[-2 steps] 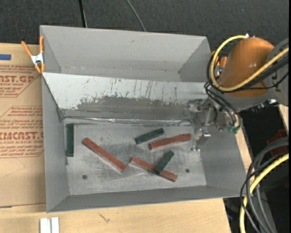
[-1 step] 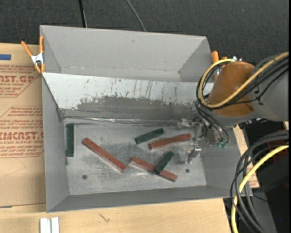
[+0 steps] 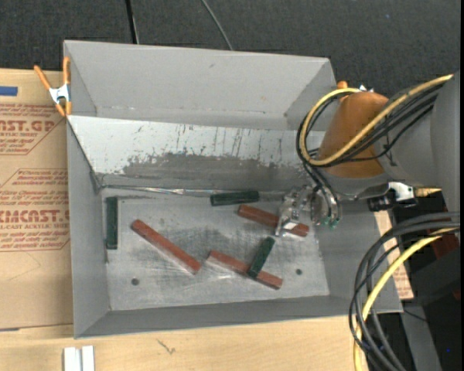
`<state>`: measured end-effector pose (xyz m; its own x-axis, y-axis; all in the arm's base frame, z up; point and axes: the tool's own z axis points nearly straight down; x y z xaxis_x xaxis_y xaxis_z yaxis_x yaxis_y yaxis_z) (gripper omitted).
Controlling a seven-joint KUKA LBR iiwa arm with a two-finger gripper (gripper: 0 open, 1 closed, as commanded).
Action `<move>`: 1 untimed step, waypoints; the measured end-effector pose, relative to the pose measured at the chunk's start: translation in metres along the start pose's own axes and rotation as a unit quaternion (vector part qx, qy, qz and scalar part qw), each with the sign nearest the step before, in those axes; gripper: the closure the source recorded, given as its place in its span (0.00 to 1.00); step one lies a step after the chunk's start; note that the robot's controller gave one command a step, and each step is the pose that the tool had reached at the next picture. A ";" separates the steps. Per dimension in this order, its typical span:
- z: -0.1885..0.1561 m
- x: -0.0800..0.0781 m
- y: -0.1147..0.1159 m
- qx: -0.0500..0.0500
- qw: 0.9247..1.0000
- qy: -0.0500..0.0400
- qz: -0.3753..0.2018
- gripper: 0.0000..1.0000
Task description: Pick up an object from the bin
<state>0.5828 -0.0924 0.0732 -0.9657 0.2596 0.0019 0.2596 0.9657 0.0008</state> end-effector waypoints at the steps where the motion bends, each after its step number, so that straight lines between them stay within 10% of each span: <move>1: 0.000 0.000 0.000 0.000 1.000 0.000 0.000 1.00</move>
Offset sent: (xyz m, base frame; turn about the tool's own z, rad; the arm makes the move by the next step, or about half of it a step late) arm 0.0113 0.0033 0.1879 -0.0376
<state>0.5829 -0.0924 0.0732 -0.9657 0.2597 0.0012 0.2597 0.9657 0.0006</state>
